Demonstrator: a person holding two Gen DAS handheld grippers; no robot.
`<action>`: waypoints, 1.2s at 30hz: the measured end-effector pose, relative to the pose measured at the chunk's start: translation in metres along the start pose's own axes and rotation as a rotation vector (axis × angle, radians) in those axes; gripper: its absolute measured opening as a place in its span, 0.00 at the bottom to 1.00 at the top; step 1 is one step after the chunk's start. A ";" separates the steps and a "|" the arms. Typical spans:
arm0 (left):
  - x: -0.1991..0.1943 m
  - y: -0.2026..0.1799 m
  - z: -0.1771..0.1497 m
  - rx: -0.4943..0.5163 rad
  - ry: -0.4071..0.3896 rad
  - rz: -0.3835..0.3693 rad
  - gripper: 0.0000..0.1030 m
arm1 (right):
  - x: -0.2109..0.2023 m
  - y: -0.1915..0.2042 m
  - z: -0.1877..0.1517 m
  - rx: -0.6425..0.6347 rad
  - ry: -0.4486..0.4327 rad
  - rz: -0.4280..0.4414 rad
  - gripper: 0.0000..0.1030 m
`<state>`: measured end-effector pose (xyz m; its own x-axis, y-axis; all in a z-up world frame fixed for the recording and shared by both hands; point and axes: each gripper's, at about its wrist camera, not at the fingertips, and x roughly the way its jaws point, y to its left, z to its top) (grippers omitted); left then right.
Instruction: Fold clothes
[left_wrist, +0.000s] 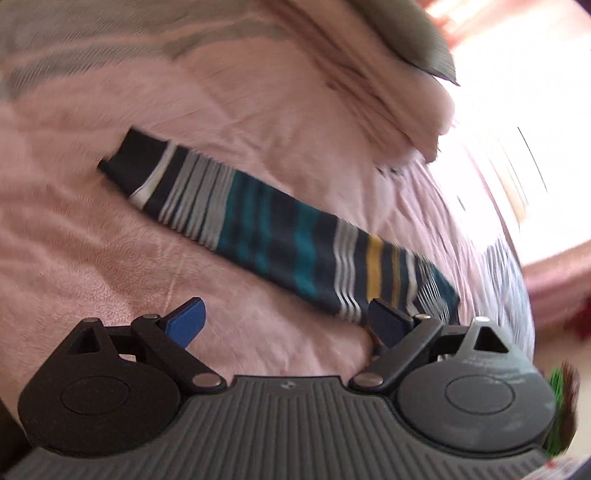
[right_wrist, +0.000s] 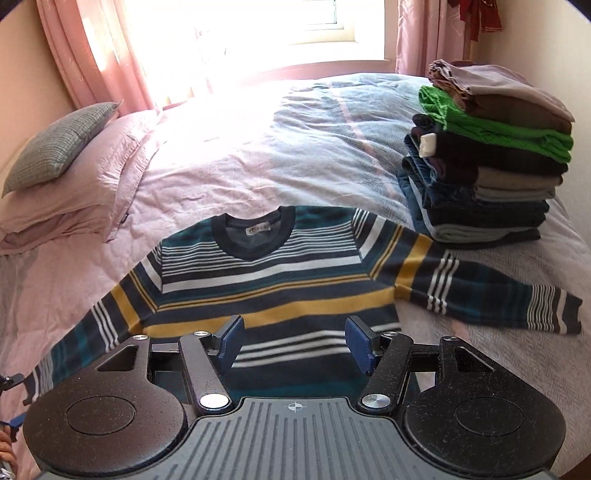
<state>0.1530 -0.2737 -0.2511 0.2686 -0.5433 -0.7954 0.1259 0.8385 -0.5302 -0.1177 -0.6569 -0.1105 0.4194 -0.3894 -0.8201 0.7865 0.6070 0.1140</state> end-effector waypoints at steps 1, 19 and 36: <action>0.011 0.012 0.005 -0.055 -0.010 -0.006 0.88 | 0.007 0.003 0.003 -0.004 0.005 -0.007 0.56; 0.105 0.074 0.050 -0.287 -0.138 0.161 0.06 | 0.077 -0.011 -0.008 -0.027 0.168 -0.111 0.56; 0.023 -0.334 -0.198 0.979 -0.072 -0.660 0.25 | 0.063 -0.141 -0.016 0.167 0.146 -0.063 0.56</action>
<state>-0.0723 -0.5748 -0.1507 -0.0731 -0.9060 -0.4169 0.9302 0.0888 -0.3561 -0.2089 -0.7558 -0.1867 0.3067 -0.3113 -0.8995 0.8784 0.4565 0.1415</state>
